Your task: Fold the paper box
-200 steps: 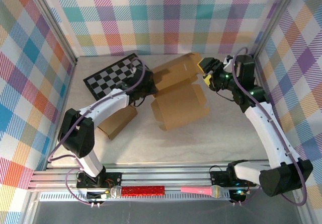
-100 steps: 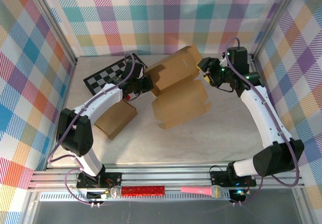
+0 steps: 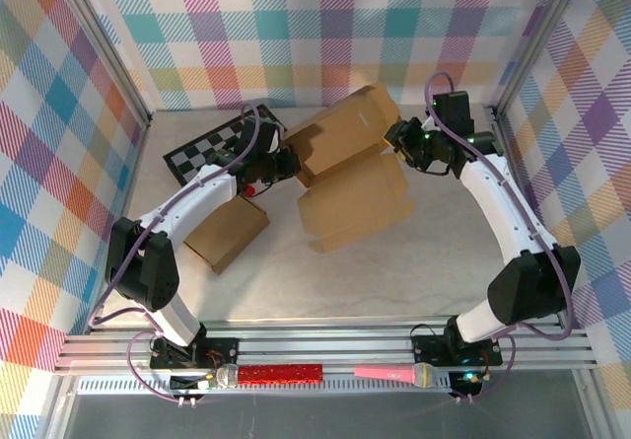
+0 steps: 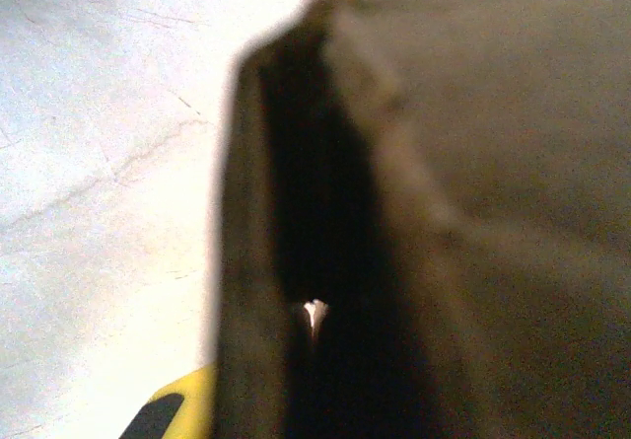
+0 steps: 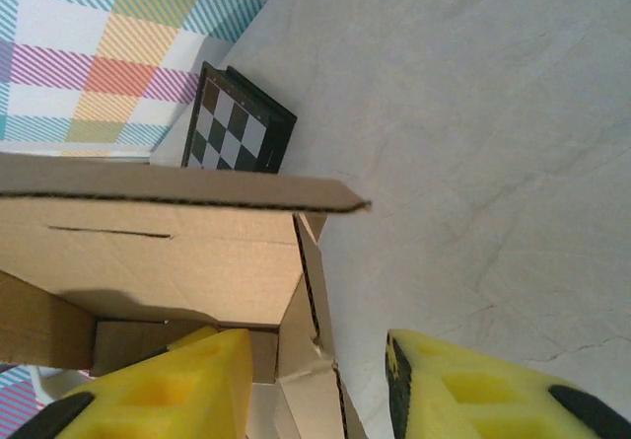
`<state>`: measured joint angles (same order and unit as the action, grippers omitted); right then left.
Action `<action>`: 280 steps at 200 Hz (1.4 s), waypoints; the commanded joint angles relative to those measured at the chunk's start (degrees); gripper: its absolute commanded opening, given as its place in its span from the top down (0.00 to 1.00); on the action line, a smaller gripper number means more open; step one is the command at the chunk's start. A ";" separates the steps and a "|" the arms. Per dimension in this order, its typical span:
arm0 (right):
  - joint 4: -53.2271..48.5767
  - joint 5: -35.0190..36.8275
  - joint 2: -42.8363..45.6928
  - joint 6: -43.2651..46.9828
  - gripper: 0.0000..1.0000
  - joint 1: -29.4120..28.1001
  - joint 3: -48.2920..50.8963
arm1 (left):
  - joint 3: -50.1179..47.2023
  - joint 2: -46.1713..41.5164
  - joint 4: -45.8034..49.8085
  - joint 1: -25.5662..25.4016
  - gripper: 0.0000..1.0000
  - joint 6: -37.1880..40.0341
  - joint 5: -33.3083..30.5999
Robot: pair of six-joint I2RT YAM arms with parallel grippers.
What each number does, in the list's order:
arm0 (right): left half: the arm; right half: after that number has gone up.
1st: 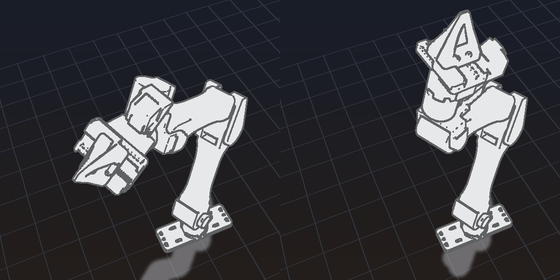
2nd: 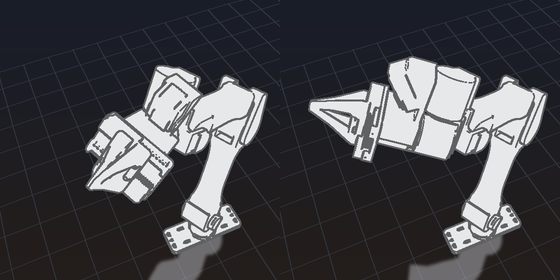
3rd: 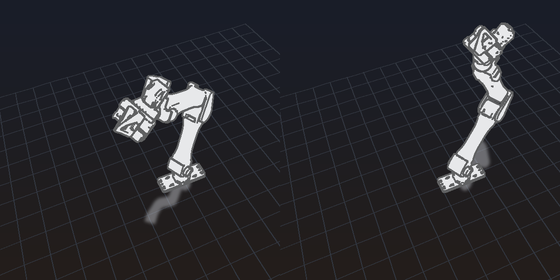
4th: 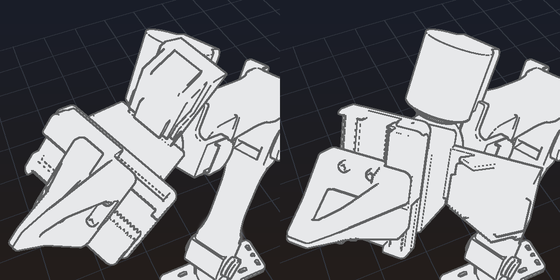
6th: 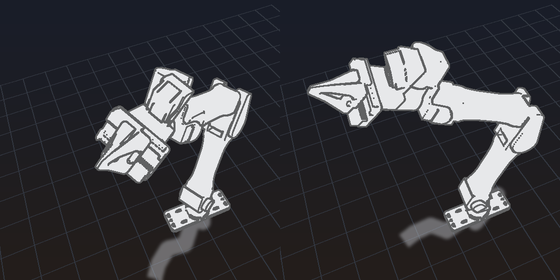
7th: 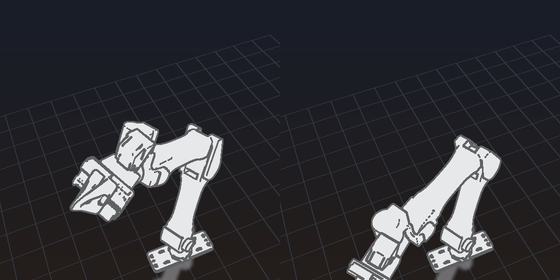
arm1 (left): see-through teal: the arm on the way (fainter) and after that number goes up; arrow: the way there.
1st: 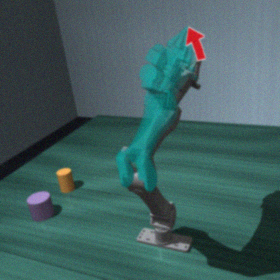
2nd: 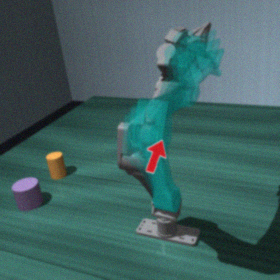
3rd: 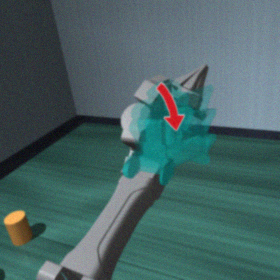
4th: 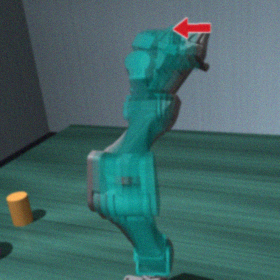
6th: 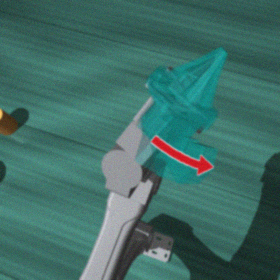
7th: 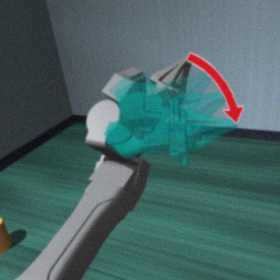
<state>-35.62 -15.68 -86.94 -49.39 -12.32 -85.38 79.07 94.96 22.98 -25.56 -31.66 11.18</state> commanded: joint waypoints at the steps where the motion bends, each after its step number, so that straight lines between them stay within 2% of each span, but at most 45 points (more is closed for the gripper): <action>1: 1.61 -1.82 -1.10 1.93 0.62 0.30 -2.88 | 0.55 -1.97 1.28 0.27 1.00 0.54 1.56; 62: 5.03 -7.47 -2.51 2.41 0.70 0.19 -3.97 | 1.17 -1.36 1.63 -0.17 1.00 0.80 1.70; 130: 3.20 -10.81 -4.72 2.19 0.69 -0.66 -4.34 | 2.22 -1.01 1.45 -0.63 1.00 0.60 1.31; 182: -0.34 -11.65 -8.04 4.50 0.69 -2.75 -8.25 | 2.58 -0.40 0.97 -0.85 1.00 0.50 1.39; 211: -3.85 -10.77 -8.16 8.77 0.66 -2.70 -12.91 | 3.26 0.67 0.84 -0.37 1.00 0.51 2.01; 242: -8.47 -6.70 -6.62 13.66 0.59 -1.74 -20.45 | 4.29 1.89 0.57 0.96 1.00 0.74 3.20; 280: -2.11 -7.72 -0.92 13.15 0.55 4.01 -20.14 | 5.85 3.75 0.48 2.96 1.00 1.93 9.40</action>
<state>-40.62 -23.22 -92.03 -38.04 -12.12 -104.79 82.50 97.03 23.86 -24.56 -31.20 14.70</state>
